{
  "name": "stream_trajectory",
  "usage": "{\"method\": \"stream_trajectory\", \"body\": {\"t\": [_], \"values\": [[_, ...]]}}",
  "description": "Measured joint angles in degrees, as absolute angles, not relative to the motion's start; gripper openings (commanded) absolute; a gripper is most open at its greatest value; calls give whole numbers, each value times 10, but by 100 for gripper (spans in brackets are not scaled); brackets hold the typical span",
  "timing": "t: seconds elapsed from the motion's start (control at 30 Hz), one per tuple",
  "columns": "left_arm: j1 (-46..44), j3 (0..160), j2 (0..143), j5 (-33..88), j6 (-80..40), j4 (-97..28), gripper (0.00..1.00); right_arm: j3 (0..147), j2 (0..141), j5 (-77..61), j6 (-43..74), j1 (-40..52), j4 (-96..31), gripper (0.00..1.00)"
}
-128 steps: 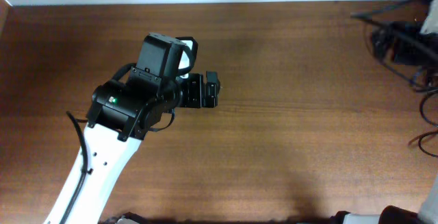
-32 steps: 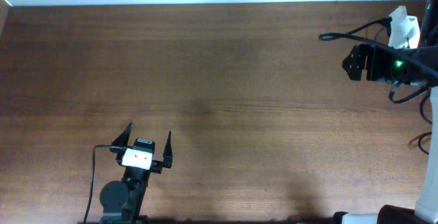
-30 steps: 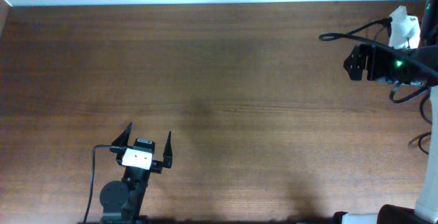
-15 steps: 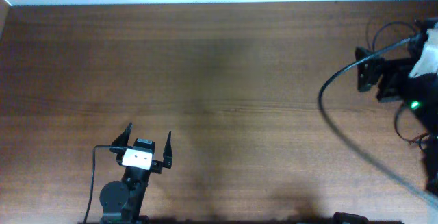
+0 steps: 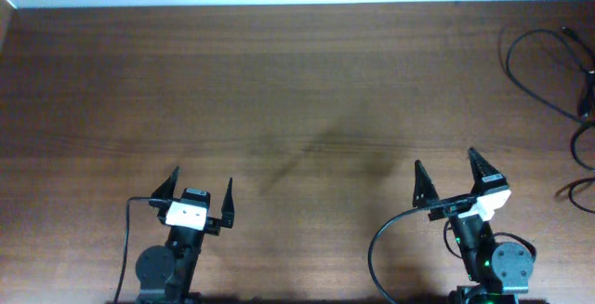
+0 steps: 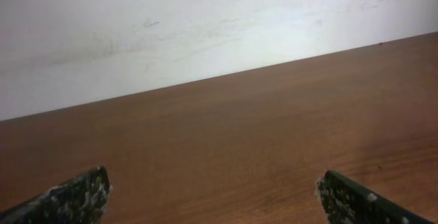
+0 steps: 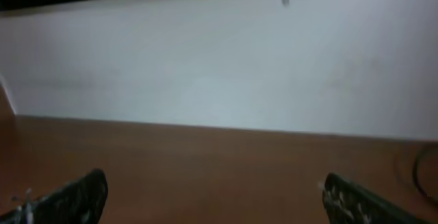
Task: Untangle cables
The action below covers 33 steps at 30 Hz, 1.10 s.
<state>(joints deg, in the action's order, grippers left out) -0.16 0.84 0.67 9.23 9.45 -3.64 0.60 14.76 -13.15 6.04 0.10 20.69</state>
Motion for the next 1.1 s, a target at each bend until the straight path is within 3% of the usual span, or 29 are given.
{"method": "stream_trajectory", "body": {"t": [0.2, 1.1], "values": [[-2, 8, 6, 92, 95, -36, 99, 6, 39, -72, 61, 8, -36, 99], [-2, 8, 6, 92, 95, -37, 99, 6, 8, -67, 12, 8, -37, 99]]}}
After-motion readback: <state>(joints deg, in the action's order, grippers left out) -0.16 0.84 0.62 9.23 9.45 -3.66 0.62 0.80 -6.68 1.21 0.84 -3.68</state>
